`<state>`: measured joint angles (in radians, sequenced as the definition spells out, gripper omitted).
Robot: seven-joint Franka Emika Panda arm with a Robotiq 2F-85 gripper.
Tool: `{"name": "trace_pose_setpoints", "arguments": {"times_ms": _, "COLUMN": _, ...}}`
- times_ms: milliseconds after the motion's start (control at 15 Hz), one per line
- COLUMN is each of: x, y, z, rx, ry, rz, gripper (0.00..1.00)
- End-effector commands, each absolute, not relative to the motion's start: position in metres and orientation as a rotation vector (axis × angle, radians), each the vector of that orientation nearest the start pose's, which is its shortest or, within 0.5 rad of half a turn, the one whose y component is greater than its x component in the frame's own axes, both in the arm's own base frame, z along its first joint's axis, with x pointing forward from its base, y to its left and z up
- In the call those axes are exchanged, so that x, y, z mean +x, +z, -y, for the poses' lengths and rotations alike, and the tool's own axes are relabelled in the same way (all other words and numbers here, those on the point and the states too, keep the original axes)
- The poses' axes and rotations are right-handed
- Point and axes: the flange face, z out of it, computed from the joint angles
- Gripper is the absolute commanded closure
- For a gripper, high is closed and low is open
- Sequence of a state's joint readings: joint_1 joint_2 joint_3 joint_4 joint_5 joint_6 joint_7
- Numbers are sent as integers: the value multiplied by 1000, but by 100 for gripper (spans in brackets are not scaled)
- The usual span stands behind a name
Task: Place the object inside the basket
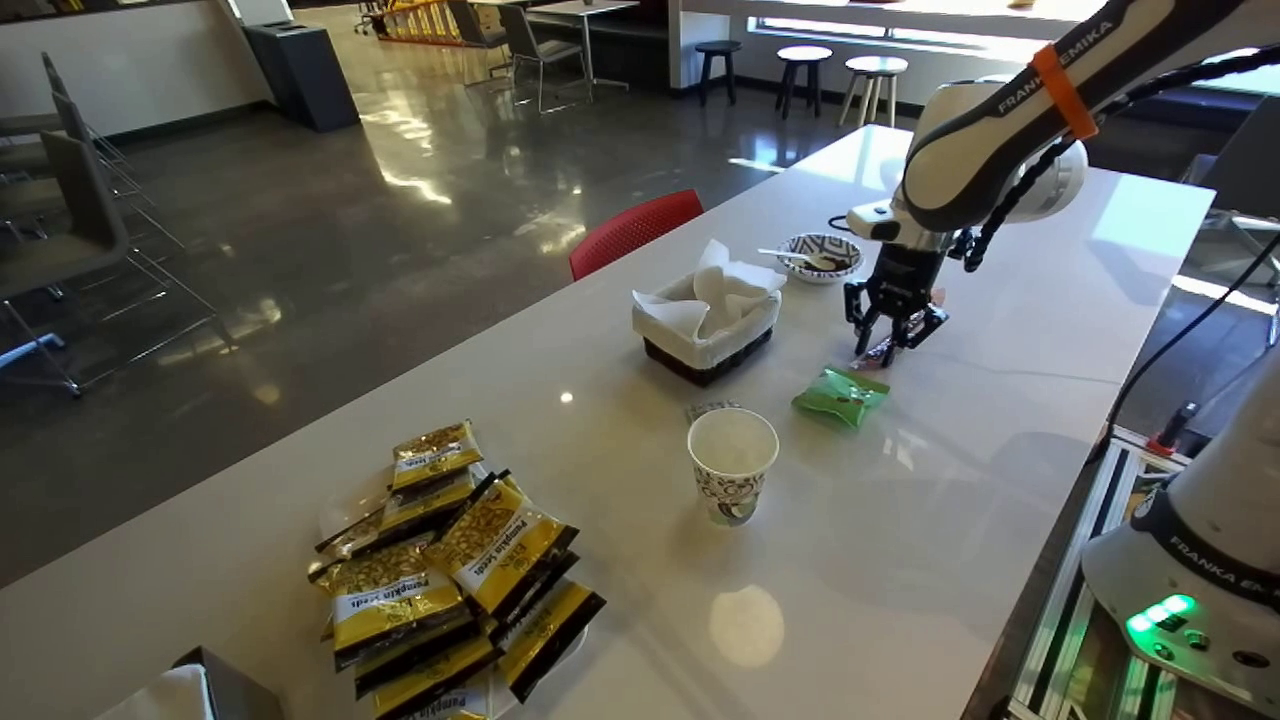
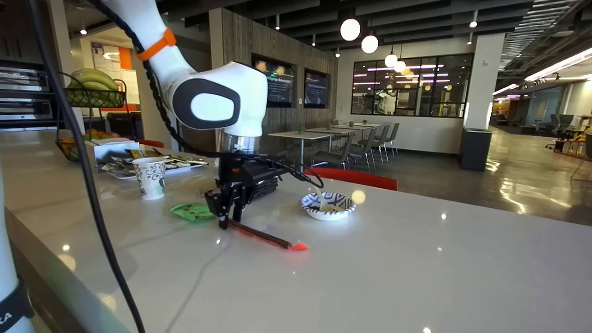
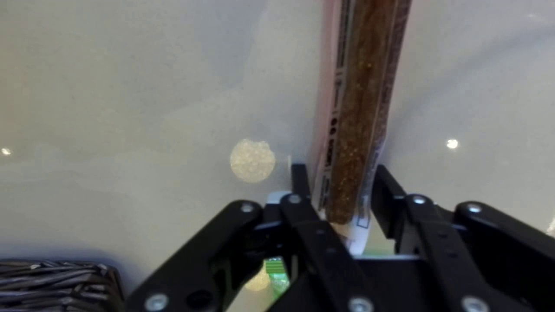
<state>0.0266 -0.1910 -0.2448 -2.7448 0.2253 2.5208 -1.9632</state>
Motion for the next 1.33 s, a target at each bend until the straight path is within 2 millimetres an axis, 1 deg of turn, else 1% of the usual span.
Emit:
{"name": "trace_pose_setpoints", "arguments": {"times_ms": 0, "x": 380, "y": 269, "z": 80, "rx": -2130, "ry": -215, "rz": 2151, "gripper": 90}}
{"name": "trace_pose_setpoints", "arguments": {"times_ms": 67, "x": 381, "y": 269, "z": 80, "rx": -2131, "ry": -216, "rz": 2151, "gripper": 97}}
{"name": "trace_pose_setpoints", "arguments": {"times_ms": 133, "x": 381, "y": 270, "z": 80, "rx": -2129, "ry": -217, "rz": 2152, "gripper": 100}}
{"name": "trace_pose_setpoints", "arguments": {"times_ms": 267, "x": 378, "y": 271, "z": 79, "rx": -2128, "ry": -218, "rz": 2144, "gripper": 96}}
{"name": "trace_pose_setpoints", "arguments": {"times_ms": 333, "x": 377, "y": 274, "z": 79, "rx": -2129, "ry": -227, "rz": 2133, "gripper": 96}}
{"name": "trace_pose_setpoints", "arguments": {"times_ms": 467, "x": 375, "y": 294, "z": 81, "rx": -2151, "ry": -305, "rz": 2091, "gripper": 96}}
{"name": "trace_pose_setpoints", "arguments": {"times_ms": 667, "x": 368, "y": 332, "z": 83, "rx": -2243, "ry": -467, "rz": 1997, "gripper": 96}}
{"name": "trace_pose_setpoints", "arguments": {"times_ms": 733, "x": 363, "y": 346, "z": 82, "rx": -2240, "ry": -526, "rz": 1948, "gripper": 96}}
{"name": "trace_pose_setpoints", "arguments": {"times_ms": 867, "x": 356, "y": 370, "z": 81, "rx": -2272, "ry": -581, "rz": 1823, "gripper": 96}}
{"name": "trace_pose_setpoints", "arguments": {"times_ms": 1133, "x": 355, "y": 418, "z": 81, "rx": -2301, "ry": -755, "rz": 1591, "gripper": 96}}
{"name": "trace_pose_setpoints", "arguments": {"times_ms": 1267, "x": 358, "y": 434, "z": 84, "rx": -2303, "ry": -829, "rz": 1465, "gripper": 96}}
